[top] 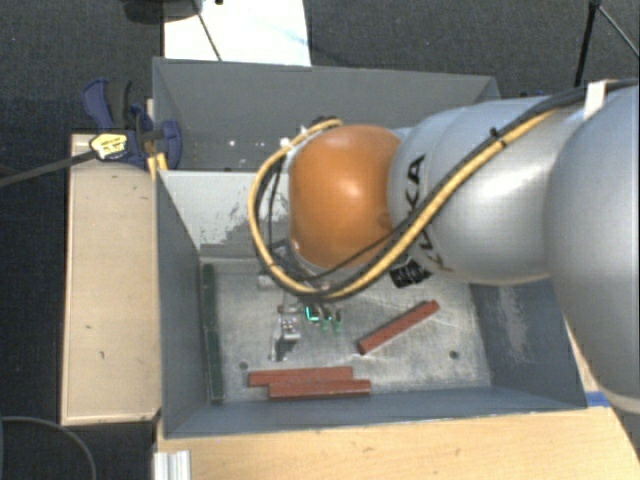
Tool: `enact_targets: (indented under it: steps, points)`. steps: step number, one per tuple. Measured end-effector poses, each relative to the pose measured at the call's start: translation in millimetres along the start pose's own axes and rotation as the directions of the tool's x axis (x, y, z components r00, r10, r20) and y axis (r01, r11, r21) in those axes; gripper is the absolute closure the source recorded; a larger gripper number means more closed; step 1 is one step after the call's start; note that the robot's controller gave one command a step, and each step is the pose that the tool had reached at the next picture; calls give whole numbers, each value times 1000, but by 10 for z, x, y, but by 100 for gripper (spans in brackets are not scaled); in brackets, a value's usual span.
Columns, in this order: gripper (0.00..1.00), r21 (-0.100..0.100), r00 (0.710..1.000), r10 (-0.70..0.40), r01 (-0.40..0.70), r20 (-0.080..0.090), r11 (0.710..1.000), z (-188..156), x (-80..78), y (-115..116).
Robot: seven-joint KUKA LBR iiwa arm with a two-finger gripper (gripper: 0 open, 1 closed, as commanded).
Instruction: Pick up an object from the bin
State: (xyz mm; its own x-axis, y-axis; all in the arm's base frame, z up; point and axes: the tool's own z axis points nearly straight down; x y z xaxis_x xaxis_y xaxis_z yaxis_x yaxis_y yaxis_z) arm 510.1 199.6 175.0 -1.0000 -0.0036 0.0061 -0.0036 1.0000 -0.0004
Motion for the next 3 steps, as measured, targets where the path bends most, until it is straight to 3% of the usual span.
enact_targets:
  steps: [1,2,3]
  points:
    - [0,-2,1000,6,-6,7,1000,-44,-20,-10]
    - [0,-3,999,-36,37,15,999,431,69,-131]
    - [0,0,997,-82,82,6,997,811,269,-245]
